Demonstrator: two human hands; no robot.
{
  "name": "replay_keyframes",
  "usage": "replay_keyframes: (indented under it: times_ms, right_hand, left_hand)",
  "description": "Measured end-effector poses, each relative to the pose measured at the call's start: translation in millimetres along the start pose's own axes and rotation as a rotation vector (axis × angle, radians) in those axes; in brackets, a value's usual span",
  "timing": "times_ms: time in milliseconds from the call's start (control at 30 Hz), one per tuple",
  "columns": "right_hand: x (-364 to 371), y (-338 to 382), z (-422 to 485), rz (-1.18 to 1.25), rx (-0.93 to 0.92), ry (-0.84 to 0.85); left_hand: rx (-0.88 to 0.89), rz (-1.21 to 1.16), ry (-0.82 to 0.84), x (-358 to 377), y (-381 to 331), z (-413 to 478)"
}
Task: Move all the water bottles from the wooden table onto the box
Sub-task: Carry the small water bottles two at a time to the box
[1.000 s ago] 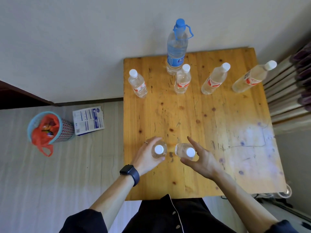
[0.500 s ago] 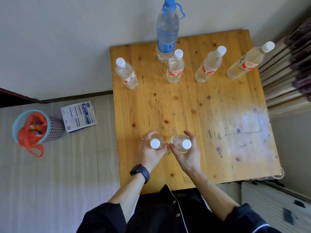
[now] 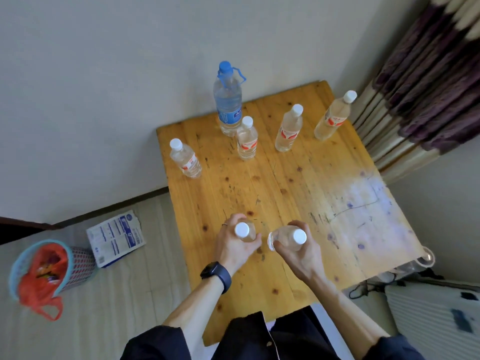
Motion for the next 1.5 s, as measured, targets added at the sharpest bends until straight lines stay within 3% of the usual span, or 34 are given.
replay_keyframes:
  times_ms: [267, 567, 933, 1233, 1500]
  right_hand:
    - [-89.8, 12.7, -55.8, 0.119, -0.021, -0.314]
    - [-235.0, -11.3, -189.9, 0.187, 0.068, -0.837]
    - [-333.0, -128.9, -504.3, 0.089, 0.294, -1.381]
    - [-327.8, -220.1, -730.8, 0.218, 0.630, -1.810]
    - [-300.1, -276.9, -887.1, 0.236, 1.026, -2.086]
  left_hand:
    - [0.374, 0.102, 0.149, -17.3, -109.7, 10.5]
    - [0.921, 0.078, 0.345, 75.1, -260.9, -80.2]
    - [1.174, -0.027, 0.773, 215.2, -348.2, -389.8]
    - [1.458, 0.031, 1.239, 307.9, -364.8, -655.7]
    - [1.696, 0.094, 1.631, 381.5, -335.4, -879.5]
Point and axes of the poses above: each hand's wrist, its own z-axis towards the middle knuckle, its own x-axis out of the palm, y = z × x, the point moved 2 cm from there along z, towards the middle knuckle, and after that the axes turned 1 degree about z, right-handed, at the moved point
